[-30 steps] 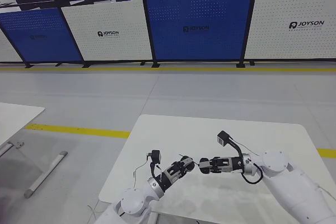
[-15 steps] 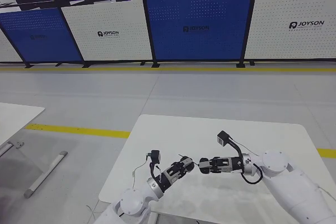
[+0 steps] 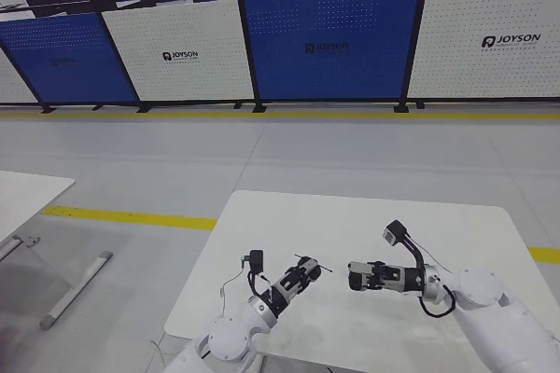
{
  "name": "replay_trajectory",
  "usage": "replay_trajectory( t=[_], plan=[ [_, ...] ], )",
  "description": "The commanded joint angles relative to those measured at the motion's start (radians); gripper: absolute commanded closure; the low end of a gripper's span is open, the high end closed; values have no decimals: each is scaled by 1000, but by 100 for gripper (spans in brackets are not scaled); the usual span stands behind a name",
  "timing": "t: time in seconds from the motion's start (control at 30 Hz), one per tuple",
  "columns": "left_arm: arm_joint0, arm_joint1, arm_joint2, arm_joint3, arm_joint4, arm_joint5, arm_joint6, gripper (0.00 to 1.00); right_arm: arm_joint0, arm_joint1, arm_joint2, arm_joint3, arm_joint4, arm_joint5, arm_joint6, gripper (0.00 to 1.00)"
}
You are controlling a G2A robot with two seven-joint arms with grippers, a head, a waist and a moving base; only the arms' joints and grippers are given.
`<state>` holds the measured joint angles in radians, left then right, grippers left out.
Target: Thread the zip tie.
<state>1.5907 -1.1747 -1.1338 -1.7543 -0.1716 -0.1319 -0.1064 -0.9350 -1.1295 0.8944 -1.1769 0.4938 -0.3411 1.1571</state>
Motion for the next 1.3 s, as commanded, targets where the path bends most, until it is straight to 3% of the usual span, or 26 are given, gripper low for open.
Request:
replay_trajectory(
  t=[0.0,0.53,0.63,0.83,1.17,1.27],
  plan=[
    [-9,-4,13,8,30,9,47,100,-39,14,40,-54,-39,1,-18,0],
    [-20,-7,15,26,28,19,54,100,-39,14,40,-54,-39,1,-18,0],
    [-18,-1,-13,39,13,18,7,100,-55,17,55,-56,-20,1,-28,0],
    [-5,19,-81,52,5,47,-149,100,-109,36,165,-44,94,1,120,0],
    [-4,18,-82,52,-22,57,-161,100,-111,35,175,-37,99,1,132,0],
    [-13,15,-76,51,-75,65,-171,100,-111,35,175,-37,99,1,132,0]
  ],
)
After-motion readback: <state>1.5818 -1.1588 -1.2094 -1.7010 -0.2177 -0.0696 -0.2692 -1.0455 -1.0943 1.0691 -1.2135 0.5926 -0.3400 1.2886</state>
